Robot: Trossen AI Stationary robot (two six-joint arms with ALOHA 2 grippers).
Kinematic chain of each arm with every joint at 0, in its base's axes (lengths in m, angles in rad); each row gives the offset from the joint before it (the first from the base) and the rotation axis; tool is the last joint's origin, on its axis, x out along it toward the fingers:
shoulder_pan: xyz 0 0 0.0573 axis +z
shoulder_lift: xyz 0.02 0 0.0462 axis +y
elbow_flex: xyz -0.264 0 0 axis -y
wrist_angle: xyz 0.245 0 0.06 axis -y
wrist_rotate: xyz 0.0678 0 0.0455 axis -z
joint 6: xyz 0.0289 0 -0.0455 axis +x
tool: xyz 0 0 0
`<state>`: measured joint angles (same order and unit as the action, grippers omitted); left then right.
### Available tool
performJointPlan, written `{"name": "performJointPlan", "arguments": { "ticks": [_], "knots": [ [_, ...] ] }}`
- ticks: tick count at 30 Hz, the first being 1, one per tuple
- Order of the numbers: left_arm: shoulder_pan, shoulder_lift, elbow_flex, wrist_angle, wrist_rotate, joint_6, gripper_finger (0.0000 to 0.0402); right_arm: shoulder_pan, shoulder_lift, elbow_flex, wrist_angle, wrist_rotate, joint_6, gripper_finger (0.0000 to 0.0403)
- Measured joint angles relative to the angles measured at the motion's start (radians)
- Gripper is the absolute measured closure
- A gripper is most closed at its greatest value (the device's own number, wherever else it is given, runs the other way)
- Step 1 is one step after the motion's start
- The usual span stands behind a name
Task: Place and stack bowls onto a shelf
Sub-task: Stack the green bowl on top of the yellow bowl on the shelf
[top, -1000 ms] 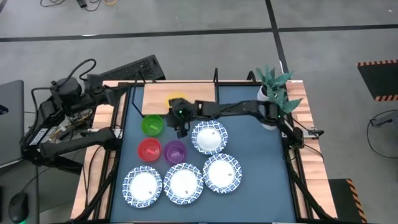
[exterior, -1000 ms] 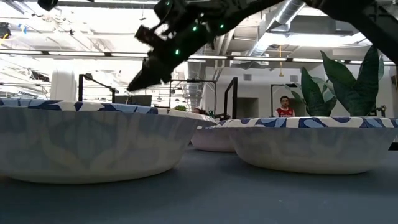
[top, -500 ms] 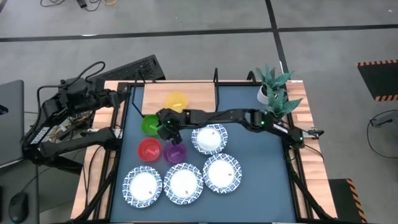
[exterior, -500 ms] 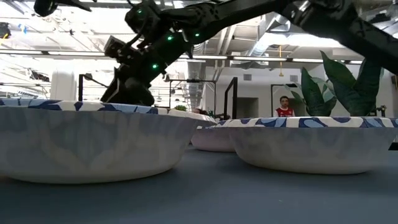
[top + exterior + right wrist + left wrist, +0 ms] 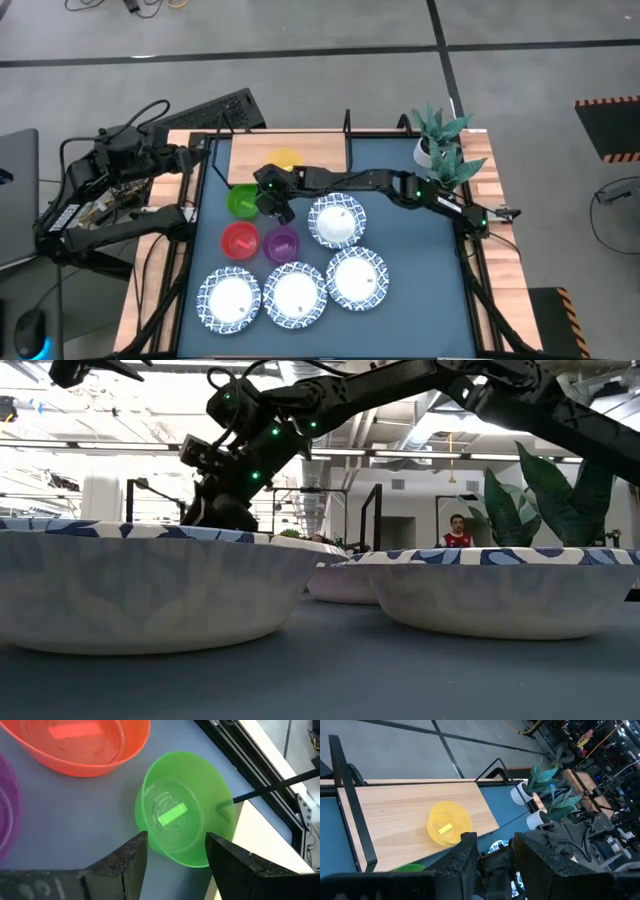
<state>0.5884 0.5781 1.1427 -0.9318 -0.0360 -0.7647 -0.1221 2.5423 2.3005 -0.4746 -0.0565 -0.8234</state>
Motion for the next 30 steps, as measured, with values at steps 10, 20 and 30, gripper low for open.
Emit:
{"name": "performJointPlan", "arguments": {
  "ticks": [10, 20, 30],
  "knots": [
    [0.0, 0.0, 0.0, 0.002, -0.003, -0.002, 0.0287, 0.014, 0.039, -0.002, 0.025, -0.029, 0.011, 0.018],
    [0.0, 0.0, 0.0, 0.001, 0.0, -0.01, 0.0287, 0.025, 0.089, 0.0, 0.04, 0.076, 0.046, 0.0188],
    [0.0, 0.0, 0.0, 0.0, -0.014, -0.004, 0.0287, 0.027, 0.09, 0.0, 0.02, 0.178, 0.037, 0.0298]
  ]
}}
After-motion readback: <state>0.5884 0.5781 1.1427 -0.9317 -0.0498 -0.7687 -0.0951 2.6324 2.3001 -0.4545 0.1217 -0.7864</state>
